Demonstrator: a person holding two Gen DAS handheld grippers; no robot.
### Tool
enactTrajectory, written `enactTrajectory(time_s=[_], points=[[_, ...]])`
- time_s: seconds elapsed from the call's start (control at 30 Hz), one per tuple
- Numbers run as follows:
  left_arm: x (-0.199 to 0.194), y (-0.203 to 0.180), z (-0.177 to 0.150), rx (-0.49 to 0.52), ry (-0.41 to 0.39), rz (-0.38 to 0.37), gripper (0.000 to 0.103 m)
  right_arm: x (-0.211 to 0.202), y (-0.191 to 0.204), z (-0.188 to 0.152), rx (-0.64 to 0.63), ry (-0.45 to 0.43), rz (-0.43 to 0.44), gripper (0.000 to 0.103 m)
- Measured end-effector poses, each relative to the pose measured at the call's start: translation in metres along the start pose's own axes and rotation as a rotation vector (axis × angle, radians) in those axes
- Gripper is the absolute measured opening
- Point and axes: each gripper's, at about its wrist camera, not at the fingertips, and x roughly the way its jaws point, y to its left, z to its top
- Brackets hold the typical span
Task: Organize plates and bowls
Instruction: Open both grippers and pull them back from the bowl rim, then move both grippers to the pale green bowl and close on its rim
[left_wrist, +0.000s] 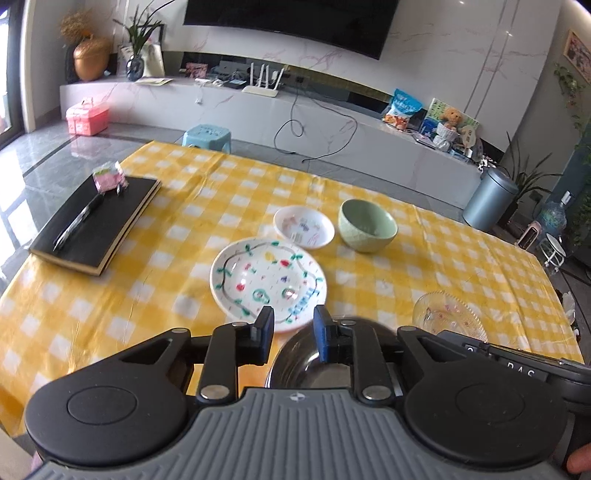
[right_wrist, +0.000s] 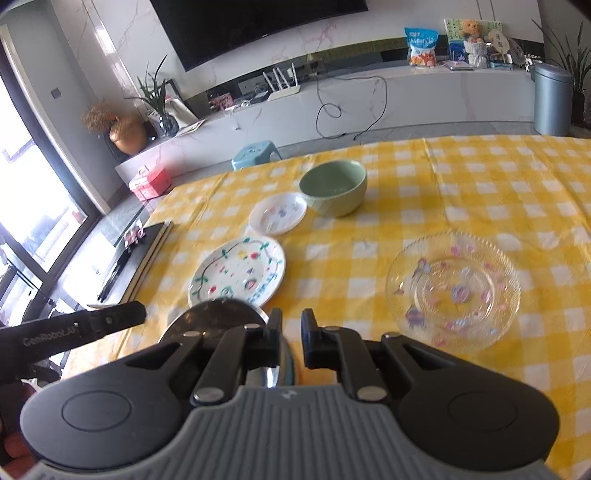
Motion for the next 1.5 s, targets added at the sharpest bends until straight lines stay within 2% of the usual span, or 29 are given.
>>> enactTrajectory(time_s=[0.27, 0.4, 0.47, 0.57, 0.9, 1.03, 1.2, 1.27, 1.5], points=[[0.029, -0.015, 0.040, 0.025, 0.074, -0.109, 0.030, 0.011, -0.023, 0.031, -0.007, -0.045, -0.052, 0.017], [0.048, -0.025, 0.059, 0.057, 0.106, -0.126, 0.034, 0.023, -0.034, 0.049, -0.015, -0.053, -0.075, 0.018], [0.060, -0.032, 0.067, 0.078, 0.113, -0.132, 0.044, 0.032, -0.042, 0.058, -0.007, -0.055, -0.084, 0.027], [0.081, -0.039, 0.079, 0.095, 0.122, -0.132, 0.049, 0.046, -0.055, 0.072, 0.023, -0.054, -0.103, 0.037], [0.173, -0.043, 0.112, 0.024, 0.223, -0.171, 0.049, 0.107, -0.082, 0.113, 0.128, -0.020, -0.103, 0.037], [0.209, -0.043, 0.120, 0.007, 0.268, -0.126, 0.049, 0.136, -0.083, 0.124, 0.155, -0.001, -0.111, 0.031], [0.240, -0.036, 0.128, -0.053, 0.291, -0.121, 0.048, 0.169, -0.080, 0.138, 0.190, 0.029, -0.123, 0.030], [0.250, -0.038, 0.128, -0.057, 0.304, -0.110, 0.048, 0.181, -0.077, 0.140, 0.190, 0.044, -0.149, 0.026], [0.273, -0.041, 0.123, -0.046, 0.335, -0.075, 0.027, 0.207, -0.072, 0.141, 0.195, 0.088, -0.147, 0.019]])
